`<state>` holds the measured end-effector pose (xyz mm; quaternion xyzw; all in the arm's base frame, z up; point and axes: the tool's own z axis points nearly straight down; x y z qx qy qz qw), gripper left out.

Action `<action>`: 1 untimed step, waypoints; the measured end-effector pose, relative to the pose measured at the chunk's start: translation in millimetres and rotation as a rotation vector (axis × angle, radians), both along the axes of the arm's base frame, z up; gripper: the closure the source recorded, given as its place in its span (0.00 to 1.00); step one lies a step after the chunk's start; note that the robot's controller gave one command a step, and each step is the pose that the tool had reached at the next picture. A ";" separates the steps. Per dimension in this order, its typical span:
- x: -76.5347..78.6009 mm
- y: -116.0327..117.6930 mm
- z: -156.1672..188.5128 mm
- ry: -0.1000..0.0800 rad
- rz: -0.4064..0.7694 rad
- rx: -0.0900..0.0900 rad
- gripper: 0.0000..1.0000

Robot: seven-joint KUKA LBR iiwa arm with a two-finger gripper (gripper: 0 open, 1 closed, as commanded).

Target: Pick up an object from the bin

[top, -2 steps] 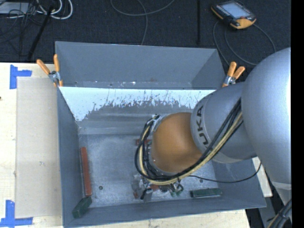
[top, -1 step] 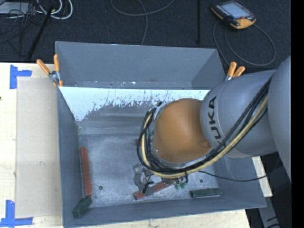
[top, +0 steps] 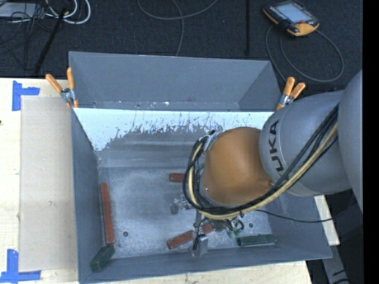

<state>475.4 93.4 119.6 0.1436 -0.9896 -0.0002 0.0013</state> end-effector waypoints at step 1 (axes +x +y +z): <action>0.0 -1.7 -0.9 0.000 -0.003 0.000 0.00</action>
Offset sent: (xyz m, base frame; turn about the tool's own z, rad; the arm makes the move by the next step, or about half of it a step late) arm -0.0059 -0.0313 -0.0405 -0.2648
